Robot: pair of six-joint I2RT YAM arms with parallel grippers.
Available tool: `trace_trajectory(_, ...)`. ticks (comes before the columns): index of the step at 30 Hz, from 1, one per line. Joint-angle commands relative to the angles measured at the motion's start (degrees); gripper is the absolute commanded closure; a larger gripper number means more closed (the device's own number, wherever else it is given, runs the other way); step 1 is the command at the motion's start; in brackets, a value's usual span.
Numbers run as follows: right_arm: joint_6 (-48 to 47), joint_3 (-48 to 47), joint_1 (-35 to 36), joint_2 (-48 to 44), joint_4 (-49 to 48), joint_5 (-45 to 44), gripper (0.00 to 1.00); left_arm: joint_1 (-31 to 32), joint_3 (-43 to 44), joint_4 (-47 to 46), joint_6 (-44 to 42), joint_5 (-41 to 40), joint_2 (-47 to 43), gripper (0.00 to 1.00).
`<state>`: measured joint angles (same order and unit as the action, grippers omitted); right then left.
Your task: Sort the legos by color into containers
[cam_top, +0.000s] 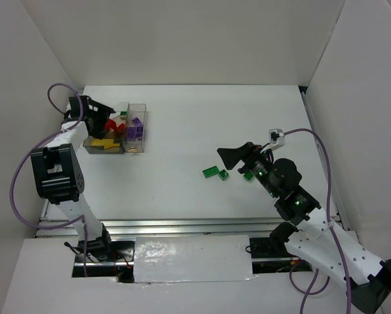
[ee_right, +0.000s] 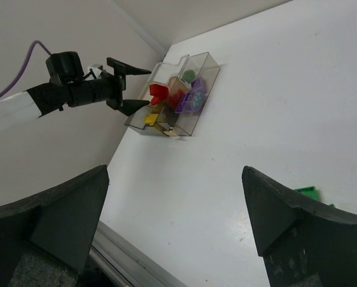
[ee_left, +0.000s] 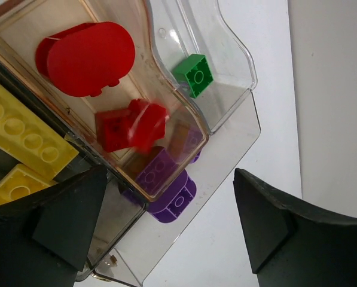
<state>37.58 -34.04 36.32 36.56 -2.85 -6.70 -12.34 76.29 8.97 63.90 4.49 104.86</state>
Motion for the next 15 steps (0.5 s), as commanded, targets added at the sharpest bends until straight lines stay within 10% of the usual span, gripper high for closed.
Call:
trace_trajectory(1, -1.37, 0.12, -0.37, 0.18, -0.14, -0.33, 0.00, -0.93, 0.27, -2.03, 0.96, 1.66, -0.18, 0.01)
trace_trajectory(9, 0.03, -2.78, -0.54, 6.32, 5.64, -3.58, 0.00, 1.17, -2.46, -1.23, -6.75, 4.38, -10.71, 0.01)
trace_trajectory(15, 4.60, -5.59, -2.38, 7.75, 15.92, -10.52, 0.00, 28.96, 2.62, 10.86, -29.69, -2.10, -17.67, 0.00)
